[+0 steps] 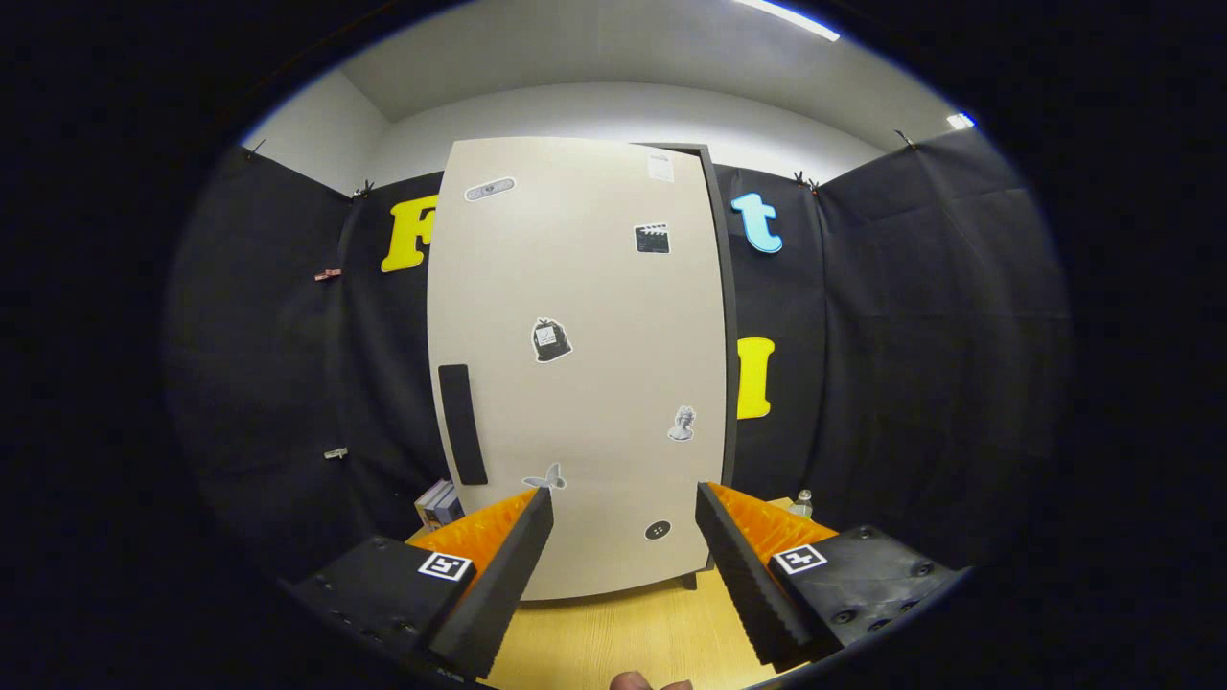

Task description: Open the shoe cabinet door, grab the shoes and put them into the shoe cabinet, then close the shoe cabinet door.

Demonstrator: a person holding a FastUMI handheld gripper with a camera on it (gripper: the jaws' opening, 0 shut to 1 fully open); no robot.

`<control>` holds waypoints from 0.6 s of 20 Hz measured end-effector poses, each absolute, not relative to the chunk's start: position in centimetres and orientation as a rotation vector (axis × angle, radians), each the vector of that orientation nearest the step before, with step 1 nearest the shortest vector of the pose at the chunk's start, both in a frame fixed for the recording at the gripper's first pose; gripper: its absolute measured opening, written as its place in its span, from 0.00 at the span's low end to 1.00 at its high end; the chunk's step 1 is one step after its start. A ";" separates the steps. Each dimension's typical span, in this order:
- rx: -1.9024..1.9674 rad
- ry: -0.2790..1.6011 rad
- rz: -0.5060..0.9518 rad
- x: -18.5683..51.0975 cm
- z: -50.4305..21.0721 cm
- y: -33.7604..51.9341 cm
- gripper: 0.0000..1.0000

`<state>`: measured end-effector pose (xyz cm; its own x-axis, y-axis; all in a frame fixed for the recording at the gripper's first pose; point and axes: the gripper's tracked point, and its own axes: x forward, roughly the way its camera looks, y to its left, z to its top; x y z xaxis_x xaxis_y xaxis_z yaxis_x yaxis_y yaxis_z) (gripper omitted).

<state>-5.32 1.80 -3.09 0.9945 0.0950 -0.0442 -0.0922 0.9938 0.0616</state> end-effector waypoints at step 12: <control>0.068 0.045 0.090 -5.4 -3.1 0.2 0.98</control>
